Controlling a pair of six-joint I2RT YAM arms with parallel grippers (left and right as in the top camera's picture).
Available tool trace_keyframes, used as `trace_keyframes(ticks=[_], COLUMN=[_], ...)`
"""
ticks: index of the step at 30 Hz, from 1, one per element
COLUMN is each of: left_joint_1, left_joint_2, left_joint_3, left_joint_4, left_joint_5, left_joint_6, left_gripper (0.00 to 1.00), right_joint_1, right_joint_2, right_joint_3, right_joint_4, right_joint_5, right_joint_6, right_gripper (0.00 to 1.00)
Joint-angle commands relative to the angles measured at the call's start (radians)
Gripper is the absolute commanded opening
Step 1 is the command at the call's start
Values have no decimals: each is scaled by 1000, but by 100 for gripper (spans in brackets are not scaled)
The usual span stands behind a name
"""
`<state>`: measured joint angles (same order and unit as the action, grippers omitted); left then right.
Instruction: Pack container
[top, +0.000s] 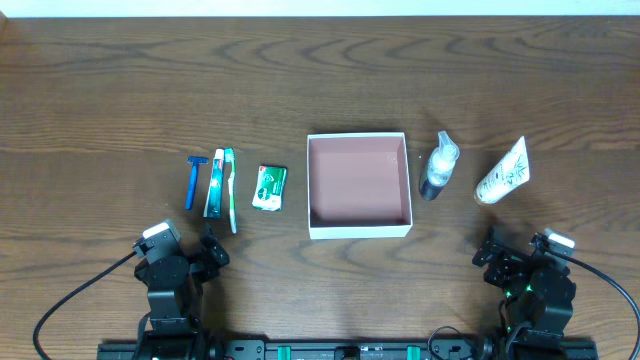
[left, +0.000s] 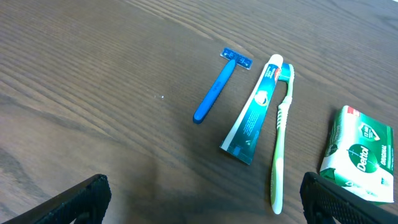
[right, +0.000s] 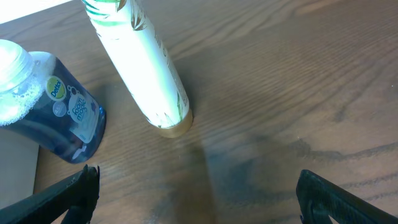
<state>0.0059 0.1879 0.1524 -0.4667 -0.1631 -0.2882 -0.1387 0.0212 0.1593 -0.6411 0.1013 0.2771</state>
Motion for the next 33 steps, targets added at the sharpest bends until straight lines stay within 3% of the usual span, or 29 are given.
trace_keyframes(ticks=[1,25,33], left_joint_1=[6,6,6], left_joint_2=[-7,-7,-7], left_joint_3=[-19,-19,-19], left_joint_4=[-2,-2,-2], left_joint_5=[-2,-2,-2], left_joint_6=[-2,-2,-2], left_gripper=[98,98,98], right_joint_1=[-4,-4,-4], right_joint_2=[-10,-10,-6], right_joint_3=[-3,-3,22], right_joint_4=[-2,1,201], right_joint_5=[-4,-21,-349], right_joint_6=[-13,-12,43], right_gripper=[99,99,99])
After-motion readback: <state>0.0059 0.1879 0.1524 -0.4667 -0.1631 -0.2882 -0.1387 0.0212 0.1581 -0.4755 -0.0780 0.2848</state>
